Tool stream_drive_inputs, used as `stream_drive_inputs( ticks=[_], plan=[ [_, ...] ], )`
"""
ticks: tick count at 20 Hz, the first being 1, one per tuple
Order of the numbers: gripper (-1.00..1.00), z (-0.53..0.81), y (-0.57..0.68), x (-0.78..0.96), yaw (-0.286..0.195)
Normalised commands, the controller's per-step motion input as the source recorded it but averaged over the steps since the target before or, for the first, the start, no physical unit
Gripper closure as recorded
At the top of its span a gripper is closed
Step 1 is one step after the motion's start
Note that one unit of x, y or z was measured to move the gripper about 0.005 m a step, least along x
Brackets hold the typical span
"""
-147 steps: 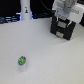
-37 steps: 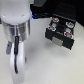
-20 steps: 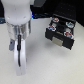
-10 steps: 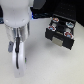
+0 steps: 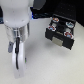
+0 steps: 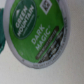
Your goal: Open the kcup holder, insert the kcup into the holder, and close the kcup holder
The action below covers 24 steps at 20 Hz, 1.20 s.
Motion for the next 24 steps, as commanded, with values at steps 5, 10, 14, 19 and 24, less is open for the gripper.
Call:
stream_drive_inputs(
  ticks=[5, 10, 14, 19, 24],
  plan=[
    [1.0, 0.07, -0.05, 0.06, -0.037],
    [1.0, 0.24, -0.02, 0.08, -0.052],
    [1.0, 0.76, 0.29, 0.03, -0.016],
    [1.0, 0.89, 0.41, 0.02, -0.004],
    [1.0, 0.81, 0.52, 0.04, 0.021]
  ],
)
